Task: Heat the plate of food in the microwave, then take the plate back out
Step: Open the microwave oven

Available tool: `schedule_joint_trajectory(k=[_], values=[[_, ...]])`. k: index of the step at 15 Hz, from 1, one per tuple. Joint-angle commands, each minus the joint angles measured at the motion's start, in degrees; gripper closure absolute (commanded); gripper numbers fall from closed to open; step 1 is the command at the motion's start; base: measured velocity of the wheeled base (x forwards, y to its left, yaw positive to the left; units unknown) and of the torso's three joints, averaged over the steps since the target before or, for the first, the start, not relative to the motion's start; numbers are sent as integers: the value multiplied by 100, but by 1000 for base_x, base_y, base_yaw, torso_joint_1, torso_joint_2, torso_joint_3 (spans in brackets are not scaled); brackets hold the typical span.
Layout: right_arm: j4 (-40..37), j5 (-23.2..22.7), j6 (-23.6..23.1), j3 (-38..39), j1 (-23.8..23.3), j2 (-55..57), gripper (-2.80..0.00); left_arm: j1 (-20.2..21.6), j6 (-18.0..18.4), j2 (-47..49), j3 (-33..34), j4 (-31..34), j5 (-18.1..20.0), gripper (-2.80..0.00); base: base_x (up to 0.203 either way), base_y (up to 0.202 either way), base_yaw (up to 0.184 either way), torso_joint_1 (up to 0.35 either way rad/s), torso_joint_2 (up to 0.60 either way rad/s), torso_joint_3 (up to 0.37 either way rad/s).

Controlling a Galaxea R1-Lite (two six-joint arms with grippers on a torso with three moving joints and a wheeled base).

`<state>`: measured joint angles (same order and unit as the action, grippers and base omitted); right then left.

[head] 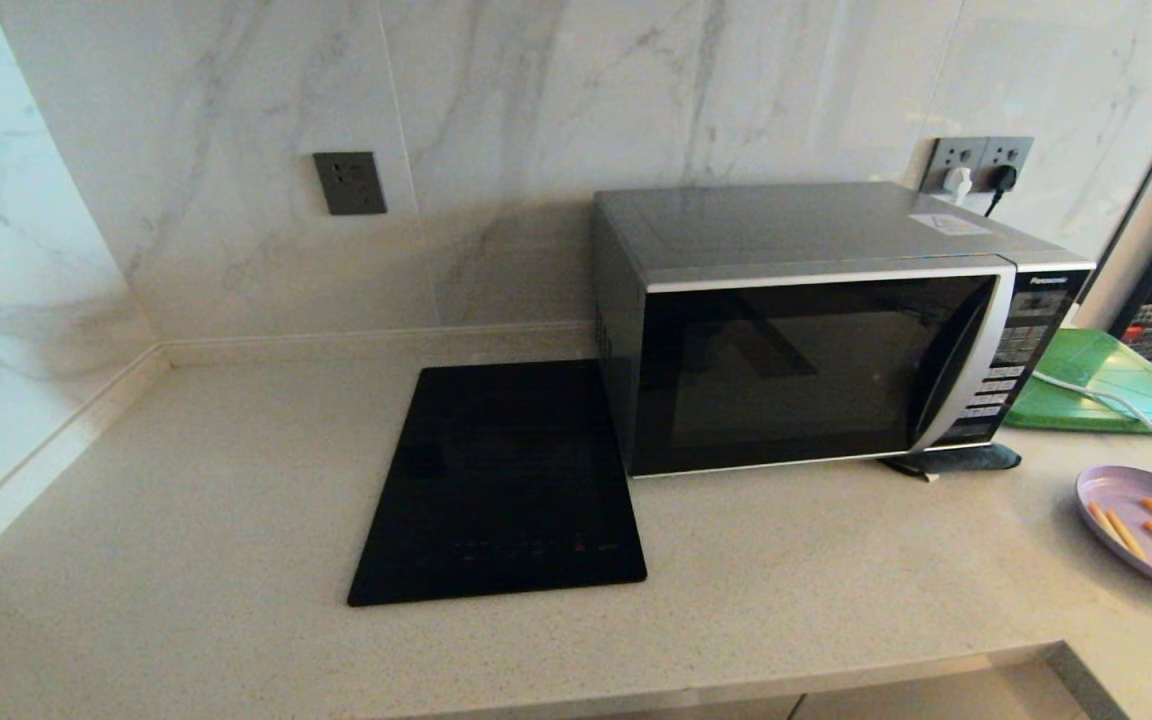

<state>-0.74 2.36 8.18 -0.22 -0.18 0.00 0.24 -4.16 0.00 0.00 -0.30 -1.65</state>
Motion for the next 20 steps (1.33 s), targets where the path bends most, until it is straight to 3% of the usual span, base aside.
schedule_joint_trajectory(k=[1,20], values=[[-5,1,8,-4,1,9,0,2,-6,9,0,-5,-2,0,0,0,0,0,0,0],[-22,71,8,-4,1,0,0,2,-6,9,0,-5,-2,0,0,0,0,0,0,0]])
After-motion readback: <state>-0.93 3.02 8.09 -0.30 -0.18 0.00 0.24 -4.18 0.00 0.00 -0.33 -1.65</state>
